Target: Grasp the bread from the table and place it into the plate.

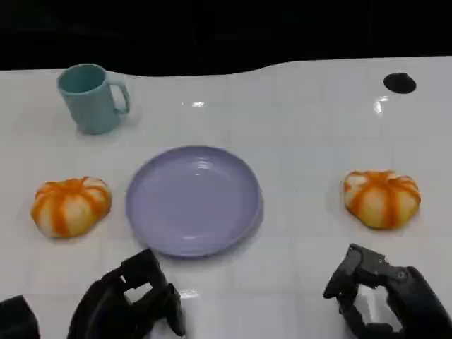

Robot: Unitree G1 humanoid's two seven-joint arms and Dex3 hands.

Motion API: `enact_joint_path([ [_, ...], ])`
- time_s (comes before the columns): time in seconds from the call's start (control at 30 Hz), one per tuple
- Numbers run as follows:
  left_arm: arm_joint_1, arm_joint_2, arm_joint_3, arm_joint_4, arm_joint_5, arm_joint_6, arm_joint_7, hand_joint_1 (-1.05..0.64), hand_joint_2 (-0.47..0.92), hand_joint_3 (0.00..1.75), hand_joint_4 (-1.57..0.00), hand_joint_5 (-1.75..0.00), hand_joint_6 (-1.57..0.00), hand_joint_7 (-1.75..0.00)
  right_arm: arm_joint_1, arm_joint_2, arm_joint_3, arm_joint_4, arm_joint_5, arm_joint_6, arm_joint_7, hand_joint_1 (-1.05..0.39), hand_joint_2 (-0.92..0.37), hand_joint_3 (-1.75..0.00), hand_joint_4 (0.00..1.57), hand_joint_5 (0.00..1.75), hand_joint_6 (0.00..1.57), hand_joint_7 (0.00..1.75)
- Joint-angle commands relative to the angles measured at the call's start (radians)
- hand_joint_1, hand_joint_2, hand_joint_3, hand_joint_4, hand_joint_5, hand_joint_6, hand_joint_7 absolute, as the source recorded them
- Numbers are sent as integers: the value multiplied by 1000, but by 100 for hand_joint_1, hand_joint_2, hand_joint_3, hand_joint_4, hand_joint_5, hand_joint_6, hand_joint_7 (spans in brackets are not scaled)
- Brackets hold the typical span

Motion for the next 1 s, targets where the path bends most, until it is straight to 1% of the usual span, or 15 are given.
enact_joint_path([
  [0.03, -7, 17, 6, 3, 1, -12, -8, -65, 92, 20, -80, -175, -70, -157, -6, -6, -11, 6, 1, -6, -7, -20, -47, -121, 60, 175, 57, 149],
  [0.23, -16, 14, 3, 16, 5, -14, -8, -66, 92, 19, -80, -175, -71, -155, -18, -9, -12, 20, -3, -10, -7, -21, -47, -120, 58, 175, 56, 149],
  [0.67, -5, 13, 2, 2, 4, -19, -5, -65, 92, 20, -80, -175, -71, -157, -16, -13, -14, 11, -36, -12, -30, -20, -47, -122, 60, 175, 56, 150],
  [0.8, -2, 14, 0, -6, 3, -13, -7, -64, 92, 20, -80, -175, -70, -157, -17, -12, -14, 13, -23, -21, -25, -18, -46, -124, 59, 175, 57, 148],
  [0.87, 0, 16, -2, -11, 5, -9, -5, -64, 92, 20, -80, -175, -70, -157, -18, -11, -14, 16, -14, -28, -21, -18, -45, -124, 59, 171, 58, 144],
  [0.9, 1, 17, -2, -13, 6, -8, -3, -64, 92, 20, -80, -175, -71, -157, -20, -11, -14, 19, -9, -34, -19, -20, -47, -120, 60, 160, 61, 132],
  [1.0, 3, 16, -2, -16, 2, -4, -6, -64, 92, 19, -80, -175, -71, -157, -24, -13, -15, 22, 4, -42, -13, -22, -50, -111, 62, 137, 66, 108],
])
